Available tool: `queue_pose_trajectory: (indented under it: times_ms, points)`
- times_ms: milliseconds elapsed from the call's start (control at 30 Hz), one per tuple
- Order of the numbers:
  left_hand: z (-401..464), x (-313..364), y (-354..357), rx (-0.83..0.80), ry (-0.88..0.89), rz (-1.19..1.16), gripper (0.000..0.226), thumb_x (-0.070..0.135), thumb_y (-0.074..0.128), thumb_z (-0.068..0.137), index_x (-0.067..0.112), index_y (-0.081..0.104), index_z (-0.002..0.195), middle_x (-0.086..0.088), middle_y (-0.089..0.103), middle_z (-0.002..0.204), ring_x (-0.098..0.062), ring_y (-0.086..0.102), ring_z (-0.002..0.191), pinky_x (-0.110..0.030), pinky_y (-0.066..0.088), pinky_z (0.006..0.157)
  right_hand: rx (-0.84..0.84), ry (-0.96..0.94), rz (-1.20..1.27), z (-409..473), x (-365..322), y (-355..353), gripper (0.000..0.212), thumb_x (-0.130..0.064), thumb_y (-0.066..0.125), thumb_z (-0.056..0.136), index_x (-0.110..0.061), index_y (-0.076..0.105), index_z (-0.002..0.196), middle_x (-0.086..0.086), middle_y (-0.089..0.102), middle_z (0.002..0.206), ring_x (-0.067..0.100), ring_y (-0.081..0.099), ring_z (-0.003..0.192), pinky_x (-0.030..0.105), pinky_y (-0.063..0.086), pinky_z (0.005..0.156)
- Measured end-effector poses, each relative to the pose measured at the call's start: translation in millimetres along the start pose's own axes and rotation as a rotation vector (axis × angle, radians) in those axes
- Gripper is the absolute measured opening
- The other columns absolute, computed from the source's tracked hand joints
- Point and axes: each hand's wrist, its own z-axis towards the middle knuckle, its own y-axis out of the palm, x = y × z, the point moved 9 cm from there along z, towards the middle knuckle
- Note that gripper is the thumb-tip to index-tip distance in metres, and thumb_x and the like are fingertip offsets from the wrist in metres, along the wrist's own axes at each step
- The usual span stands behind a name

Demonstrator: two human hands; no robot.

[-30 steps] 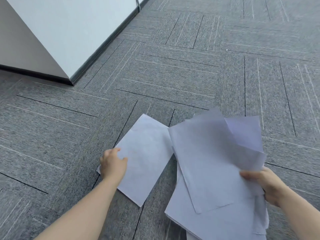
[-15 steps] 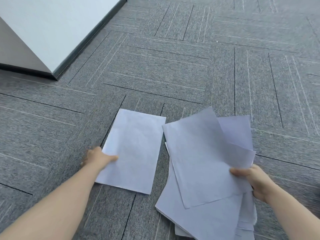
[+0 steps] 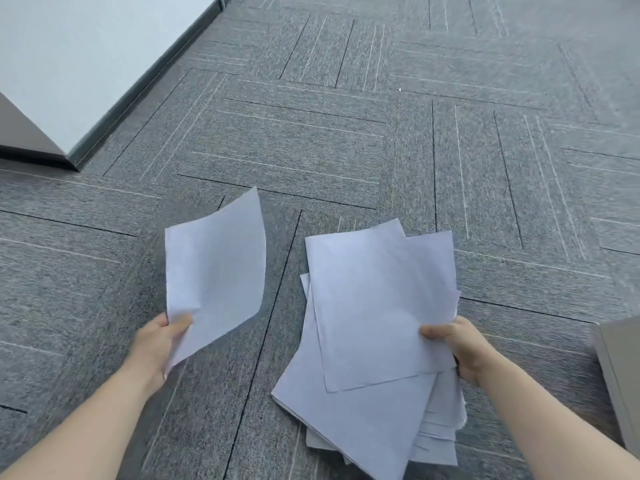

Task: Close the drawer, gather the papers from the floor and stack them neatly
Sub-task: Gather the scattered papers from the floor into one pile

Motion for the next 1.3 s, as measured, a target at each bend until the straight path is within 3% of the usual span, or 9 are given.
queue_pose_trajectory:
  times_ms: [67, 267, 400, 533, 633, 800, 1000, 1167, 1300]
  points:
    - [-7.8, 3.9, 14.7, -0.060, 0.018, -0.005, 0.023, 0.016, 0.061, 0.090, 0.012, 0.065, 0.113, -0.006, 0.069, 0.100, -0.023, 0.058, 0.075, -0.036, 0.053, 0.067, -0.014, 0.006, 0.002, 0.6, 0.9, 4.3, 0.022, 0.012, 0.058, 0.083, 0.002, 0.069, 0.100, 0.013, 0.077, 0.085, 0.030, 0.071, 0.075, 0.038, 0.058, 0.073]
    - [-30.3, -0.4, 76.9, -0.206, 0.078, 0.163, 0.022, 0.021, 0.068, 0.085, 0.010, 0.067, 0.104, -0.010, 0.072, 0.102, -0.029, 0.063, 0.087, -0.041, 0.048, 0.077, -0.051, 0.011, 0.000, -0.3, 0.5, 20.4, 0.022, 0.010, 0.059, 0.083, 0.000, 0.068, 0.100, 0.014, 0.077, 0.085, 0.030, 0.073, 0.070, 0.038, 0.058, 0.070]
    - [-41.4, -8.7, 110.1, -0.229, 0.153, 0.266, 0.009, 0.011, 0.070, 0.084, 0.011, 0.071, 0.093, -0.007, 0.075, 0.091, -0.033, 0.069, 0.089, -0.037, 0.053, 0.070, -0.065, 0.029, 0.009, -1.8, -1.3, 27.9, 0.020, 0.003, 0.058, 0.085, -0.001, 0.068, 0.102, 0.015, 0.077, 0.087, 0.031, 0.072, 0.072, 0.039, 0.058, 0.072]
    - [-46.8, -20.6, 130.6, -0.221, 0.180, 0.372, 0.008, 0.009, 0.069, 0.084, 0.018, 0.069, 0.084, -0.003, 0.076, 0.083, -0.030, 0.071, 0.083, -0.048, 0.057, 0.075, -0.100, 0.058, 0.037, 0.9, 4.5, 33.2, 0.030, -0.018, 0.058, 0.092, -0.001, 0.068, 0.114, 0.021, 0.073, 0.108, 0.036, 0.070, 0.096, 0.048, 0.053, 0.093]
    - [-47.1, -28.0, 137.7, -0.228, 0.202, 0.443, 0.006, 0.015, 0.071, 0.082, 0.021, 0.070, 0.081, 0.001, 0.076, 0.080, -0.025, 0.072, 0.077, -0.051, 0.058, 0.074, -0.153, 0.016, 0.000, 0.9, 1.1, 37.2, 0.033, -0.032, 0.067, 0.088, -0.009, 0.071, 0.111, 0.015, 0.076, 0.104, 0.034, 0.072, 0.097, 0.048, 0.054, 0.093]
    - [-43.7, -34.4, 147.5, -0.290, 0.217, 0.529, 0.017, 0.044, 0.069, 0.066, 0.038, 0.070, 0.082, 0.011, 0.076, 0.082, -0.018, 0.072, 0.079, -0.049, 0.058, 0.075, -0.077, -0.087, -0.132, 5.1, -3.8, 37.4, 0.023, 0.002, 0.075, 0.078, -0.005, 0.072, 0.100, 0.007, 0.078, 0.084, 0.022, 0.075, 0.073, 0.031, 0.060, 0.064]
    - [-44.1, -14.7, 145.9, -0.140, 0.359, 0.748, 0.026, 0.046, 0.069, 0.079, 0.025, 0.065, 0.095, 0.001, 0.057, 0.097, -0.019, 0.060, 0.085, -0.038, 0.052, 0.077, -0.064, -0.100, -0.151, 7.7, -3.6, 37.7, 0.024, 0.006, 0.072, 0.077, -0.005, 0.072, 0.098, 0.015, 0.076, 0.097, 0.033, 0.073, 0.088, 0.045, 0.059, 0.084]
    - [-36.8, -4.5, 141.2, -0.052, 0.315, 0.559, 0.047, 0.033, 0.073, 0.081, 0.016, 0.058, 0.122, -0.002, 0.058, 0.109, -0.019, 0.058, 0.094, -0.033, 0.047, 0.083, -0.109, -0.146, -0.063, 3.7, -13.3, 44.1, 0.037, -0.004, 0.076, 0.056, 0.002, 0.073, 0.092, 0.018, 0.076, 0.092, 0.032, 0.071, 0.083, 0.043, 0.059, 0.080]
    - [-30.9, -1.7, 142.6, -0.118, 0.175, 0.168, 0.046, 0.023, 0.074, 0.083, 0.014, 0.053, 0.123, 0.000, 0.065, 0.108, -0.009, 0.063, 0.088, -0.028, 0.048, 0.075, -0.181, -0.191, -0.003, -0.3, -29.2, 52.9, 0.023, 0.007, 0.078, 0.068, 0.000, 0.074, 0.090, 0.015, 0.076, 0.086, 0.027, 0.072, 0.075, 0.032, 0.060, 0.066]
